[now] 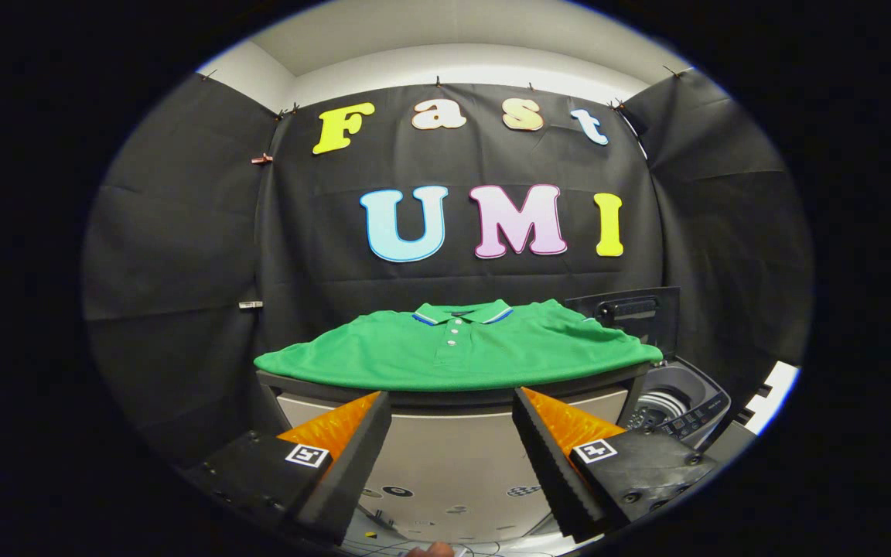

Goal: Put the clothes into the washing machine and then close the washing machine lid.

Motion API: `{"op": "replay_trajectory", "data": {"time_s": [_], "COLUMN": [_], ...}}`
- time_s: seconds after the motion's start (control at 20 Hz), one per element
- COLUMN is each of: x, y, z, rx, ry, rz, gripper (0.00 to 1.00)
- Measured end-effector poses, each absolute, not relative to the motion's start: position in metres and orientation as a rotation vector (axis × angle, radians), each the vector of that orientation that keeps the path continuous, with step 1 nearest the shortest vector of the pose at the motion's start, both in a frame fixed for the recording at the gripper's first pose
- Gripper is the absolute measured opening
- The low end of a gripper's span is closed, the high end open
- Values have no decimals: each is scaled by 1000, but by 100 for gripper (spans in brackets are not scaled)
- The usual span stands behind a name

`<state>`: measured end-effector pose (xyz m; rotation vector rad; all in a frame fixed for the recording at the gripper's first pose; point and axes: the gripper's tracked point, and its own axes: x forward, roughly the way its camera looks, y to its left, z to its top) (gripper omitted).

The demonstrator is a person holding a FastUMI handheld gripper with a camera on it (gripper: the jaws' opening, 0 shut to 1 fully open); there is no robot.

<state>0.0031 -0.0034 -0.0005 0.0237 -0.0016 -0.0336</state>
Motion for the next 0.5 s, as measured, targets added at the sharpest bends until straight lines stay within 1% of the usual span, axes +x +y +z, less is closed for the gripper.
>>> {"op": "replay_trajectory", "data": {"time_s": [0.5], "x": [27], "y": [0], "z": [22], "rx": [39], "ry": [-11], "rz": [-20], "gripper": [99]}}
